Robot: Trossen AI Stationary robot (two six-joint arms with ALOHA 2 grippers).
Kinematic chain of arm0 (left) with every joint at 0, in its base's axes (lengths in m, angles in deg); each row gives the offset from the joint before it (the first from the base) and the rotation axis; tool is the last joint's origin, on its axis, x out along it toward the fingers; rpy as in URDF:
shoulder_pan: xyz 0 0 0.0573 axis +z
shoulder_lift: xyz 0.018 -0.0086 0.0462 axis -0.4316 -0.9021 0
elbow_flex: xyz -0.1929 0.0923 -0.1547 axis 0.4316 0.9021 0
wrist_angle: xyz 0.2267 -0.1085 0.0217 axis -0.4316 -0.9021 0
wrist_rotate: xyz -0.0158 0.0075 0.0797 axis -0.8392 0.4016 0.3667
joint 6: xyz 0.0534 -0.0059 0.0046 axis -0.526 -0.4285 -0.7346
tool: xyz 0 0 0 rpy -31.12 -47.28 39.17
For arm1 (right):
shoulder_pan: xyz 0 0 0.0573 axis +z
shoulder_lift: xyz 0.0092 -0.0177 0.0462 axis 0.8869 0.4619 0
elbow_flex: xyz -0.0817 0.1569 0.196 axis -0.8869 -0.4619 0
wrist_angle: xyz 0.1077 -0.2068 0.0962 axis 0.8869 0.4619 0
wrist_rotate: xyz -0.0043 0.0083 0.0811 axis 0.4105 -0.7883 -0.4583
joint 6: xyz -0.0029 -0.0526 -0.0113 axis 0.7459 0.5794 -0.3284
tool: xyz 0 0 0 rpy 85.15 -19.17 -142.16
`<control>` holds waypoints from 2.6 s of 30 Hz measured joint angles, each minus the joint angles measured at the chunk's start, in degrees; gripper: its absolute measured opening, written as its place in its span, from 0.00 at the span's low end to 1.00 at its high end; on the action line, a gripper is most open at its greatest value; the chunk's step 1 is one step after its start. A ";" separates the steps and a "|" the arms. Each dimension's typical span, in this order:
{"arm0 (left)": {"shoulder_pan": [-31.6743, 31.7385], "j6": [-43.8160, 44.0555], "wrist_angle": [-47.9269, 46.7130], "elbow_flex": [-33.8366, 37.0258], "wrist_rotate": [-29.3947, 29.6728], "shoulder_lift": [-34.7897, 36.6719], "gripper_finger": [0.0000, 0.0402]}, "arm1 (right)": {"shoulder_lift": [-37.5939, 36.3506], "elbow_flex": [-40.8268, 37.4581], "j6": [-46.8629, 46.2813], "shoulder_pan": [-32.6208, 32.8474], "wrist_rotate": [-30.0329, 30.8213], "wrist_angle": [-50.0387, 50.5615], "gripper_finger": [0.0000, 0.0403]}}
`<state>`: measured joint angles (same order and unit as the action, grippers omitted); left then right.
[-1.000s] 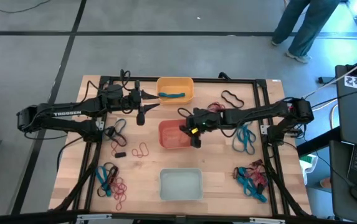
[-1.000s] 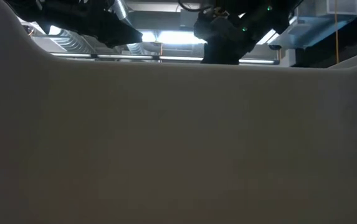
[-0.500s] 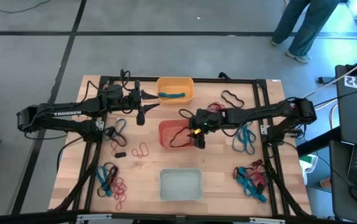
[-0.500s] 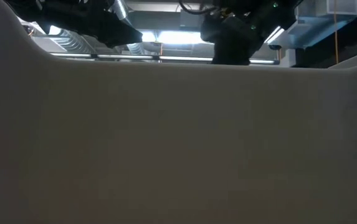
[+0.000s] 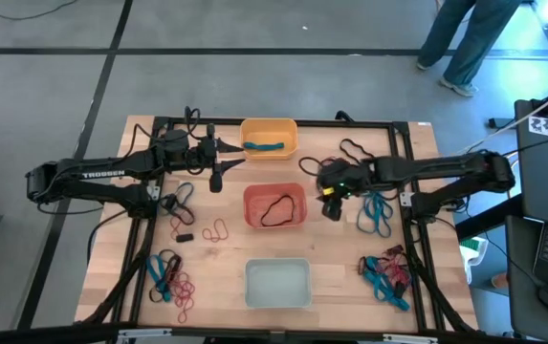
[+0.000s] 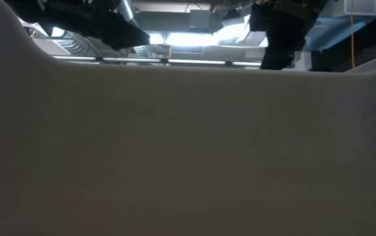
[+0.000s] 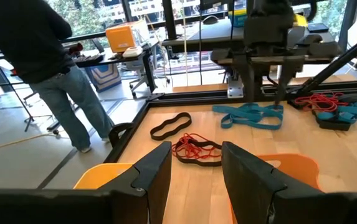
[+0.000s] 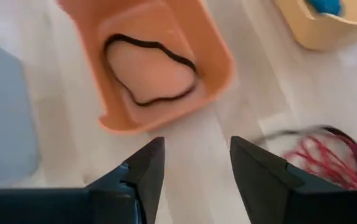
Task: Sort rubber bands into baskets
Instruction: Put the blue rubber band in the yellow bin
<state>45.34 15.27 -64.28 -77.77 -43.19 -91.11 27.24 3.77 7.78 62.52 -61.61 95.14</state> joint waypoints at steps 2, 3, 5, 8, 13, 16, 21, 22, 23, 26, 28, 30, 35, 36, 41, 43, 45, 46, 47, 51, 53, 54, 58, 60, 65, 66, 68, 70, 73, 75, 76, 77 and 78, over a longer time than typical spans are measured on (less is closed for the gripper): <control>-0.02 0.02 0.00 0.00 0.00 0.00 0.34 | -0.78 0.00 -0.93 0.00 1.39 2.28 0.45; -0.02 0.00 0.00 0.00 0.00 0.00 0.34 | -1.00 0.00 -1.36 -0.02 1.90 3.22 0.45; 0.00 0.02 0.00 0.00 0.00 0.00 0.34 | -1.11 0.00 -2.58 -0.02 2.57 4.98 0.45; 0.00 0.02 -0.02 0.00 0.00 0.00 0.34 | -1.13 0.00 -5.00 -0.02 3.44 9.79 0.45; -0.02 0.02 -0.02 0.00 0.00 0.00 0.34 | -1.14 -0.13 -9.89 -0.04 6.04 17.16 0.45; -0.02 0.35 -0.02 0.00 0.00 0.00 0.34 | -1.14 -0.13 -11.34 -0.04 7.66 19.91 0.45; -0.02 0.43 -0.04 0.00 0.00 0.00 0.34 | -1.16 -0.13 -13.44 -0.04 9.91 22.52 0.45; -0.02 0.47 -0.04 0.00 0.00 0.00 0.34 | -1.16 -0.13 -13.65 -0.04 10.23 23.01 0.45; -0.02 0.66 -0.04 0.00 0.00 0.00 0.34 | -1.16 -0.13 -13.76 -0.04 10.33 23.42 0.45; -0.02 1.72 -0.06 0.00 0.00 0.00 0.34 | -1.16 -0.13 -14.07 -0.04 10.33 24.05 0.45; -0.02 1.84 -0.06 0.00 0.00 0.00 0.34 | -1.16 -0.13 -14.86 -0.04 10.37 24.60 0.45; -0.02 1.86 -0.07 0.00 0.00 0.00 0.34 | -1.16 -0.13 -15.39 -0.04 10.66 26.03 0.45; -0.02 1.94 -0.11 0.00 -0.02 0.00 0.34 | -1.16 -0.13 -18.53 -0.06 15.38 29.83 0.45; -0.02 1.94 -0.13 0.00 0.00 0.00 0.34 | -1.16 -0.13 -19.00 -0.07 15.63 30.09 0.45; -0.02 1.94 -0.11 0.00 0.00 0.00 0.34 | -1.20 -1.35 -20.87 -0.14 15.84 31.00 0.45; -0.02 1.94 -0.13 0.00 0.00 0.00 0.34 | -1.20 -3.69 -21.18 -1.12 15.47 31.03 0.45; -0.02 1.94 -0.11 0.00 -0.02 0.00 0.34 | -1.20 -6.23 -21.42 -2.61 14.35 30.73 0.45; -0.02 1.94 -0.13 0.00 -0.01 0.00 0.34 | -1.20 -7.36 -21.49 -3.52 13.73 30.18 0.45; -0.02 1.94 -0.12 0.00 -0.01 0.00 0.34 | -1.19 -8.34 -21.55 -4.48 12.75 29.35 0.45; -0.02 1.94 -0.11 0.00 -0.02 0.00 0.34 | -1.16 -11.39 -23.59 -8.10 9.93 27.36 0.45; -0.02 1.94 -0.11 0.00 -0.02 0.00 0.34 | -1.16 -12.65 -25.27 -9.78 9.23 27.05 0.45; -0.02 1.94 -0.10 0.00 -0.02 0.00 0.34 | -1.16 -13.32 -25.85 -10.58 8.84 26.82 0.45; -0.02 1.79 -0.08 0.00 0.00 0.00 0.34 | -1.16 -15.93 -27.72 -13.06 6.73 25.75 0.45; -0.02 1.79 -0.08 0.00 -0.01 0.00 0.34 | -1.16 -17.35 -28.47 -14.03 6.20 25.07 0.45; -0.02 1.77 -0.08 0.00 -0.01 0.00 0.34 | -1.16 -20.39 -28.40 -15.88 6.15 21.29 0.45; -0.02 1.77 -0.08 0.00 0.00 0.00 0.34 | -1.14 -20.91 -28.40 -16.15 6.16 20.14 0.45; -0.02 1.77 -0.06 0.00 0.00 0.00 0.34 | -1.14 -21.96 -28.40 -16.69 6.03 17.85 0.45; -0.02 1.77 -0.06 0.00 0.00 0.00 0.34 | -1.10 -22.85 -28.39 -17.02 5.71 16.64 0.45; -0.02 1.75 -0.06 0.00 0.00 0.00 0.34 | -1.05 -24.06 -28.38 -17.07 5.70 14.77 0.45; -0.02 1.75 -0.04 0.00 0.00 0.00 0.34 | -1.05 -24.68 -28.36 -17.05 5.69 13.96 0.44; -0.02 1.75 -0.04 0.00 0.00 0.00 0.34 | -1.05 -24.83 -28.36 -17.05 5.72 13.80 0.42; -0.02 1.75 -0.04 0.00 0.00 0.00 0.34 | -1.05 -24.99 -28.36 -17.05 5.72 13.68 0.40; -0.02 1.75 -0.04 0.00 0.00 0.00 0.34 | -1.05 -25.15 -28.36 -17.05 5.72 13.51 0.38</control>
<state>45.32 17.02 -64.32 -77.77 -43.19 -91.11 26.19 -21.38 -20.58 45.47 -55.89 108.65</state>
